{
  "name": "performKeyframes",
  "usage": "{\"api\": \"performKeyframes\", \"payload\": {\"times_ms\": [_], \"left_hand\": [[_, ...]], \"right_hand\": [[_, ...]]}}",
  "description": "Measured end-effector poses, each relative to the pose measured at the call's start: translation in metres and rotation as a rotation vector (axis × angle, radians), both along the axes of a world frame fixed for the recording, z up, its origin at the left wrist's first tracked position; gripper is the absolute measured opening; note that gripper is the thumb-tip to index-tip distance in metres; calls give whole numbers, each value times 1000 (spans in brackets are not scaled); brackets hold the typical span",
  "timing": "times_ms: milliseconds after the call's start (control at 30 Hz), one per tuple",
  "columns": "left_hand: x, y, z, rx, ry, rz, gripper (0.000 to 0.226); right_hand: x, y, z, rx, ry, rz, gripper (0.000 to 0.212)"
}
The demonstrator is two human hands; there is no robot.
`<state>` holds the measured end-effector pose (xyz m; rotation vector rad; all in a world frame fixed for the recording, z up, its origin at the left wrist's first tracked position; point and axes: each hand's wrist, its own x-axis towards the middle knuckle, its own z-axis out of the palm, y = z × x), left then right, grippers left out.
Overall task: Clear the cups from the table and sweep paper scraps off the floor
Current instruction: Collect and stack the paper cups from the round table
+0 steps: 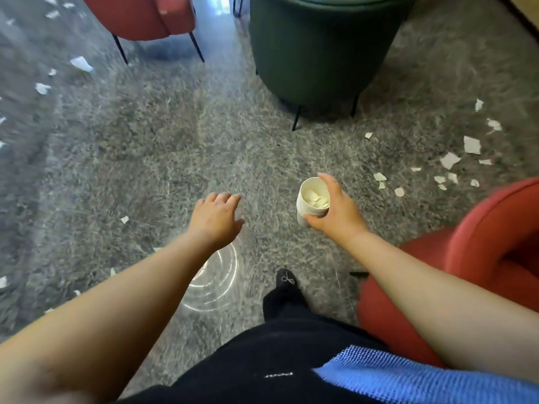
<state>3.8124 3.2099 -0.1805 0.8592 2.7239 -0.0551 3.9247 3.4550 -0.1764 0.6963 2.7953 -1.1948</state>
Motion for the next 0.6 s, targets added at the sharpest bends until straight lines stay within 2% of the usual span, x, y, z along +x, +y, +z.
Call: {"api": "performKeyframes", "payload": {"times_ms": [233, 600], "left_hand": [[-117, 18, 9, 13, 3, 76, 63], [-344, -27, -1, -23, 38, 71, 64]], "right_hand": [[-146, 20, 15, 13, -3, 78, 93], [-361, -20, 7, -19, -4, 62, 92]]}}
